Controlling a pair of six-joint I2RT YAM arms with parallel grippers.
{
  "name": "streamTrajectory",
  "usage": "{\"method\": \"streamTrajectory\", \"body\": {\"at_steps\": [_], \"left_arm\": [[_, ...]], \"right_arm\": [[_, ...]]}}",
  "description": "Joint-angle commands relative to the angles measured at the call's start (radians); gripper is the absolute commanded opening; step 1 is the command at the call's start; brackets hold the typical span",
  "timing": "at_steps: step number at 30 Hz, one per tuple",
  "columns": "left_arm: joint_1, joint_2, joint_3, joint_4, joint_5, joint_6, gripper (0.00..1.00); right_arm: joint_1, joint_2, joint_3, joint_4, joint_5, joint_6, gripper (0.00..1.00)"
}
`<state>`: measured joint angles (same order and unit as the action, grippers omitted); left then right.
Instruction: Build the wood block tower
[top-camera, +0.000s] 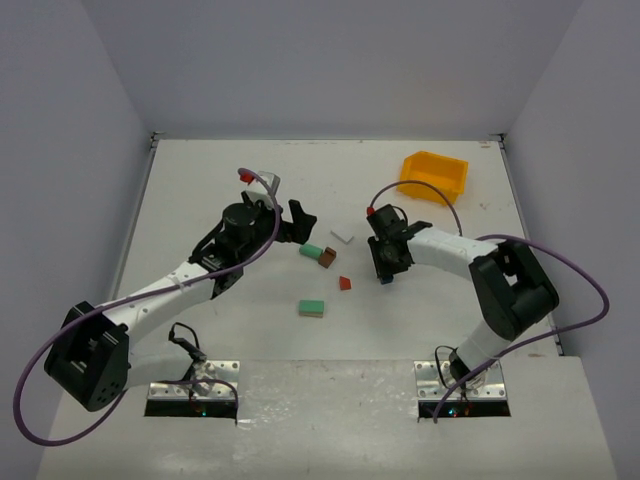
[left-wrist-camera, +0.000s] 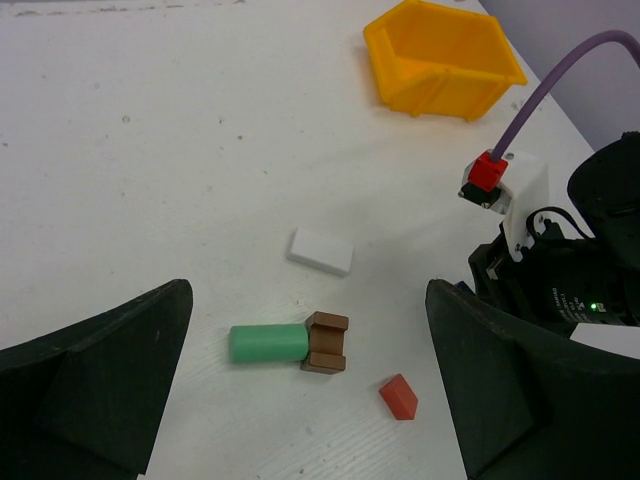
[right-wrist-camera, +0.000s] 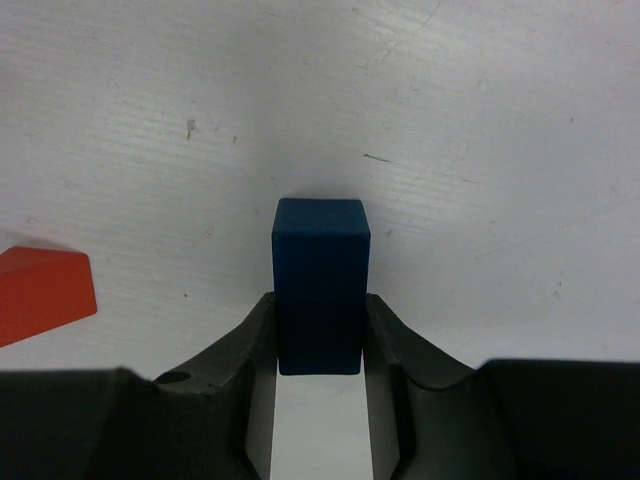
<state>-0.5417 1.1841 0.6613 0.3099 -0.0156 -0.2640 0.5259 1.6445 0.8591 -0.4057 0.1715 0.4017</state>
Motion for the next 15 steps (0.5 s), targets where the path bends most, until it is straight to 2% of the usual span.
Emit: {"method": "streamTrajectory", "body": {"at_steps": [1,5,9,10,12,15], "left_arm": [[0.013,0.0,0.023,0.05,-0.008,-0.011,1.0],[0.022,0.002,0.027,0.037,-0.031,-0.03,1.0],[0.079,-0.006,0.011,0.03,-0.042,-0.097,1.0],[0.123,-0.013,-0.002,0.039,-0.03,-0.12,1.0],[0.175,-0.03,-0.032,0.048,-0.008,-0.171,1.0],[0.267,-0.053,-0.061,0.01,-0.067,-0.261,1.0]], "right_arm": [[0.001,-0.049,-0.013,0.073,-0.02,-0.045,0.17],[0.026,-0.112,-0.025,0.143,-0.072,-0.174,0.1],[0.136,-0.221,-0.026,0.213,-0.149,-0.429,0.09],[0.183,-0.246,-0.025,0.225,-0.165,-0.574,0.09],[0.251,-0.261,-0.009,0.207,-0.247,-0.671,0.08],[0.333,-0.227,0.071,0.114,-0.323,-0.785,0.09]]}}
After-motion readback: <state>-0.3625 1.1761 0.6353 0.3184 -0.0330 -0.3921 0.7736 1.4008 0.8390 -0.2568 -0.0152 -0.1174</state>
